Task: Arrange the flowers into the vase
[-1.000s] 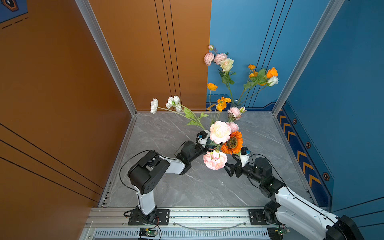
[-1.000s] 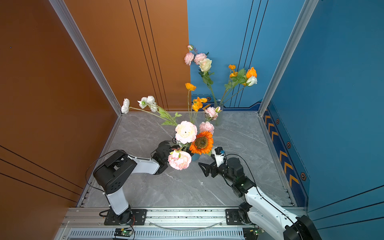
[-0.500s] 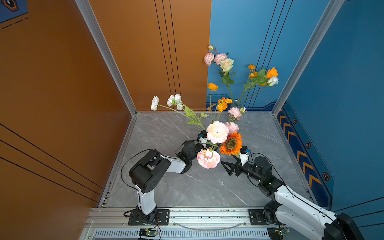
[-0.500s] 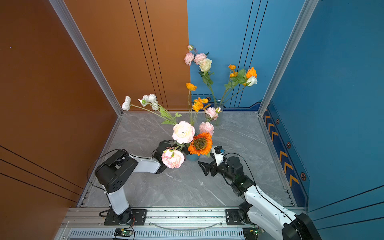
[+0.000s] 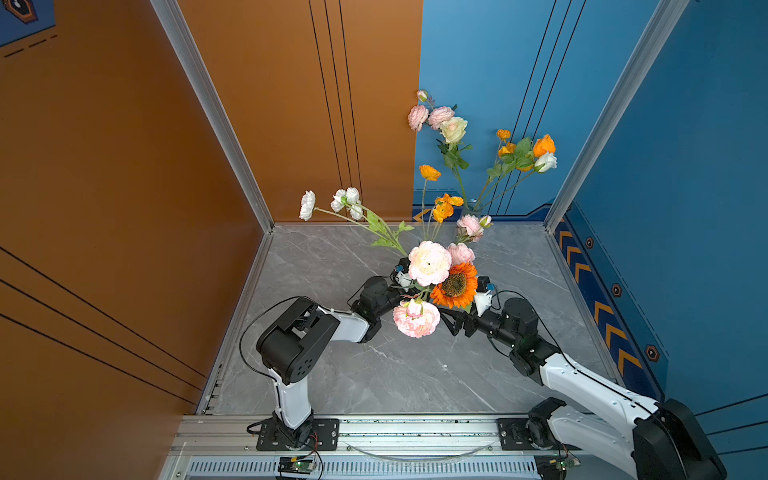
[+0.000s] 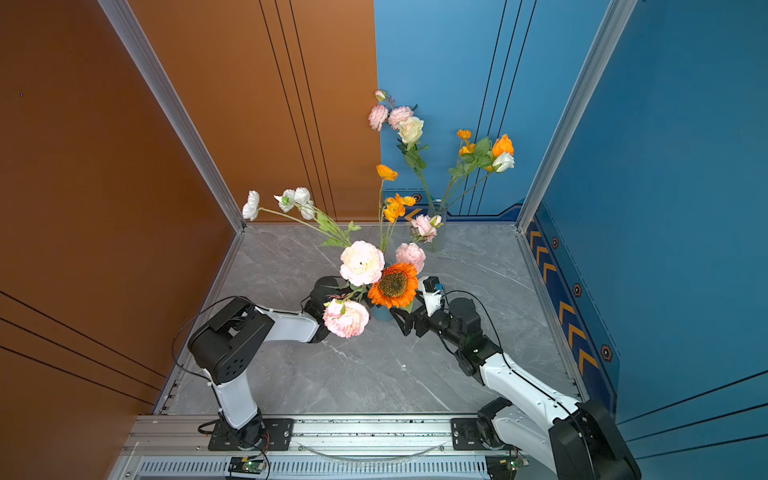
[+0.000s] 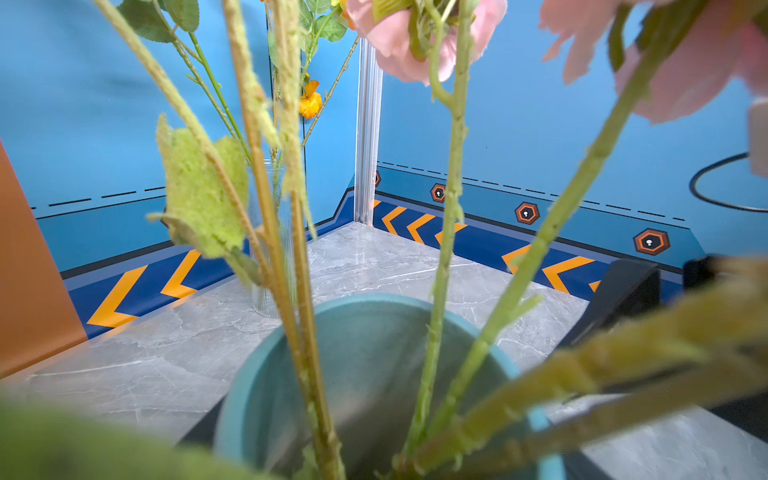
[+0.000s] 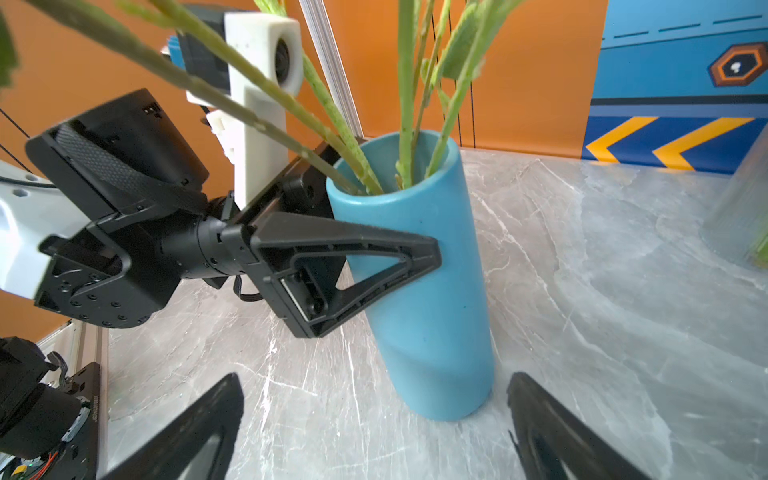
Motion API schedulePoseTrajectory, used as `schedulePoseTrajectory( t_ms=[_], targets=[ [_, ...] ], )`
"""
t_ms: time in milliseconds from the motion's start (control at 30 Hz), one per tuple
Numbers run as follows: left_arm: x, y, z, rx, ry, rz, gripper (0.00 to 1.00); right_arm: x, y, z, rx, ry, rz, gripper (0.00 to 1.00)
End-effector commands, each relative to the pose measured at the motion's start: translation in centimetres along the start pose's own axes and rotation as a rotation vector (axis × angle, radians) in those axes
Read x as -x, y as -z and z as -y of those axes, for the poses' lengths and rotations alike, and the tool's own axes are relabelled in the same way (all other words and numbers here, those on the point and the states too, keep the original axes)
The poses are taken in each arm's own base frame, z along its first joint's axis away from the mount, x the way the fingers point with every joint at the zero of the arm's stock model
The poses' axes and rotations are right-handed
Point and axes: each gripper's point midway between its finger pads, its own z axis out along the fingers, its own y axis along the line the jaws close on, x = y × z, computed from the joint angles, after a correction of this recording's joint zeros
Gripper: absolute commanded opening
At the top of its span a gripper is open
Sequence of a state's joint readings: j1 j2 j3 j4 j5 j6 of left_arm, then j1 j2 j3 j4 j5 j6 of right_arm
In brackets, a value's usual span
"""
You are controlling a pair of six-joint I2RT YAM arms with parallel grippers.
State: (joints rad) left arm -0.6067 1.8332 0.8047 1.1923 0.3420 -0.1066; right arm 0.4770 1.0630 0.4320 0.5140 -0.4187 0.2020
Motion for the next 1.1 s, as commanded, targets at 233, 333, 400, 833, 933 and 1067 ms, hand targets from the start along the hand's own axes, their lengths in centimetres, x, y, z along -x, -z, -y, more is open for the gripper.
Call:
schedulePoseTrajectory(
  t_ms=[233,333,400,833,933,1067],
  targets=[
    [11.2,-0.2,-6.2,0.027,-0.117,0.269,0.45,3.1,-2.9,1.2,0.015,0.063,0.058,1.00],
    [13.6,-1.1,-9.0,0.045,-0.146,0.303,0.44,3.1,-4.0,1.5,0.031,0.057,0.045,1.00],
    [14.0,-1.7,-11.0,0.059,-0.159,0.293,0.44,2.9,-4.8,1.9,0.036,0.048,0.038,1.00],
    [14.9,-4.7,-22.4,0.138,-0.173,0.266,0.43,4.7,-9.6,5.0,0.047,0.046,0.063,1.00],
    [13.7,-5.2,-23.9,0.163,-0.183,0.217,0.43,5.1,-10.2,5.9,0.040,0.045,0.071,1.00],
    [12.6,-5.8,-25.0,0.182,-0.196,0.169,0.43,5.0,-10.6,6.1,0.057,0.025,0.078,1.00]
  ],
)
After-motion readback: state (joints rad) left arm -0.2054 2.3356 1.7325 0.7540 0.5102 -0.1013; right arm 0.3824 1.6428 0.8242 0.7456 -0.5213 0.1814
